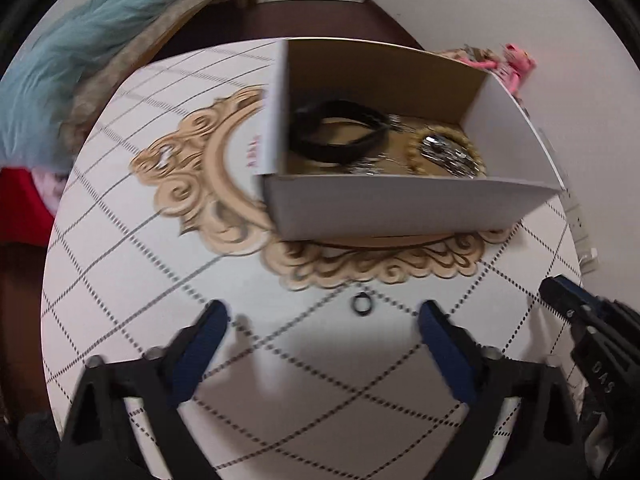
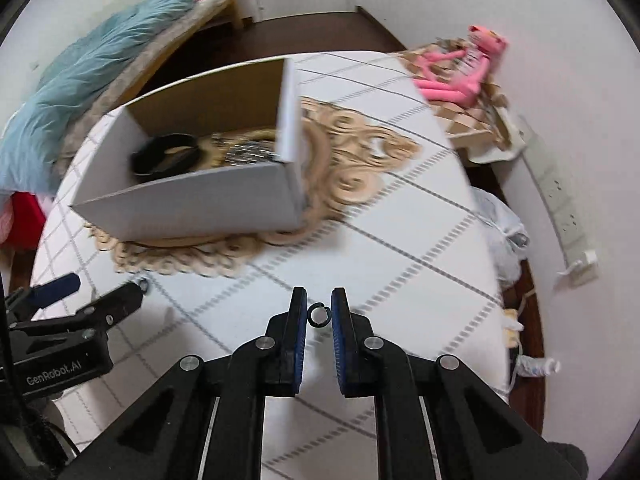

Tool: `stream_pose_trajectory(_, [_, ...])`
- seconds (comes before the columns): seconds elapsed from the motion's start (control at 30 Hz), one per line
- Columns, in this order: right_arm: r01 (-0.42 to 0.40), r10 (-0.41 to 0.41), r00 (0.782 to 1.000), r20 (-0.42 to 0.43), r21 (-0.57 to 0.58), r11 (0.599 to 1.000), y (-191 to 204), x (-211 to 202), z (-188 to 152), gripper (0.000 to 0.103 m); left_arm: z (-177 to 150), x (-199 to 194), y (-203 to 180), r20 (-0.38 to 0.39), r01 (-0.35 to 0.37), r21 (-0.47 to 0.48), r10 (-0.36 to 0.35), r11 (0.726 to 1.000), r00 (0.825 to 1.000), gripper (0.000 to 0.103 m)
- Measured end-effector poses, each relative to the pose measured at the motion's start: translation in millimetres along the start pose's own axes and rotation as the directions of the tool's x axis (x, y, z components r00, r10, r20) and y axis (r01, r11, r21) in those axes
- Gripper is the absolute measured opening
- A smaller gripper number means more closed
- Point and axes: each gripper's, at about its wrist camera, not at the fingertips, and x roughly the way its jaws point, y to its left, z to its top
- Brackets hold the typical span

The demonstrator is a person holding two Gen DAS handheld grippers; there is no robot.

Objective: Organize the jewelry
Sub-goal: 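Grasp a small black ring with the right tool while the left tool grasps the other black ring, then carry both black rings over the box and open both tools to drop them in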

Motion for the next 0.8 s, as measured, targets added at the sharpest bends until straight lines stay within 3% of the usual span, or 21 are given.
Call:
stream_pose_trajectory(0.03, [0.008,-0.008,1.000,0.000,0.005,1.000,-4.9,-1.4,-1.5,0.013,-0.2,2.2,-6.3,-0.004,-0.003,0.019,0.003,1.000,1.000,0.063])
stream_pose_trajectory(0.07, [0.013,-0.013,1.000,-0.001,0.006,1.000,-7.6,-1.7,-1.4,0.013,0.8,6.4,-8.9,-0.012,0.000,0.031,0.000,1.000,1.000,0.053])
stream_pose_trajectory(0.13, [0.020,-0.020,1.000,-0.005,0.014,1.000,-14.1,-2.5,-3.2,0.013,0.4,8.7,-17.6,-0.006,-0.011,0.055,0.011,0.998,1.000,0.047])
stream_pose_trajectory(0.17, [0.020,-0.019,1.000,-0.011,0.022,1.000,-16.6,-2.5,-4.4,0.013,0.9,8.8,-19.7,0.002,-0.012,0.068,0.012,0.998,1.000,0.033])
stream_pose_trajectory(0.23, [0.021,-0.020,1.000,-0.017,0.029,0.999,-20.6,-2.2,-6.5,0.013,1.4,8.7,-22.6,0.007,-0.012,0.079,0.011,0.997,1.000,0.025])
stream_pose_trajectory(0.3, [0.023,-0.023,1.000,-0.017,0.029,0.999,-20.1,-3.1,-8.4,0.013,4.4,10.8,-18.8,0.013,0.000,0.080,-0.001,0.997,1.000,0.011])
stream_pose_trajectory(0.5, [0.022,-0.022,1.000,0.004,0.023,0.999,-14.3,-13.7,-7.5,0.013,3.9,3.3,-14.3,0.043,0.020,0.076,-0.023,0.997,0.999,0.010])
stream_pose_trajectory(0.63, [-0.001,0.000,0.999,0.043,0.024,1.000,-12.4,-32.0,-0.1,0.013,5.3,-23.5,-11.3,0.099,0.040,0.078,-0.048,0.996,0.994,0.010])
stream_pose_trajectory(0.8, [-0.059,0.057,0.993,0.101,0.019,0.998,-5.9,-59.9,21.2,0.013,29.2,-62.5,-9.2,0.164,0.104,0.070,-0.114,0.992,0.980,0.010])
